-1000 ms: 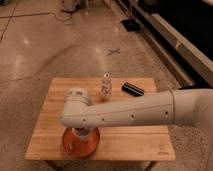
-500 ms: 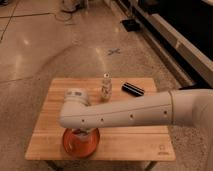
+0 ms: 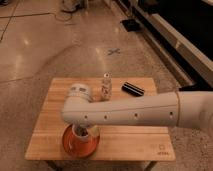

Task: Place the pepper in the ceramic cup

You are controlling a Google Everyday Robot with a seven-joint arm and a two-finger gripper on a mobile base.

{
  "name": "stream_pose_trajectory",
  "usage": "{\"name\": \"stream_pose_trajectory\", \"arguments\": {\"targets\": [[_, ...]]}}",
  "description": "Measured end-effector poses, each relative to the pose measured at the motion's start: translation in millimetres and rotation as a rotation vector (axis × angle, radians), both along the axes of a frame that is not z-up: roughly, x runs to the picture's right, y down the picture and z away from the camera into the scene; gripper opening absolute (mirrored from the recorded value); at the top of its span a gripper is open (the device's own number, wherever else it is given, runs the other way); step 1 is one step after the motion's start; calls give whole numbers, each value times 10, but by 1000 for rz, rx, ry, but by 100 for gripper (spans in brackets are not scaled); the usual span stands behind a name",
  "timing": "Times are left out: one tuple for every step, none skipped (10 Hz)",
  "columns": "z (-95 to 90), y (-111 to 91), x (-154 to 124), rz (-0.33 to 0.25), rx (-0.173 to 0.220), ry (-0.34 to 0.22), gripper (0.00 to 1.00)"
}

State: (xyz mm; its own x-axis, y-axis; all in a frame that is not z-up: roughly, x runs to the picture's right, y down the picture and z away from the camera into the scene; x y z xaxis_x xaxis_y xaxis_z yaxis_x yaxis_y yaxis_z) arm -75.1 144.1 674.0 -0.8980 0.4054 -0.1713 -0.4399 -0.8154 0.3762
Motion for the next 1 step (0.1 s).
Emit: {"name": "stream_pose_trajectory", "arguments": {"targets": [[0,-1,-12,-1,1,-2,80]]}}
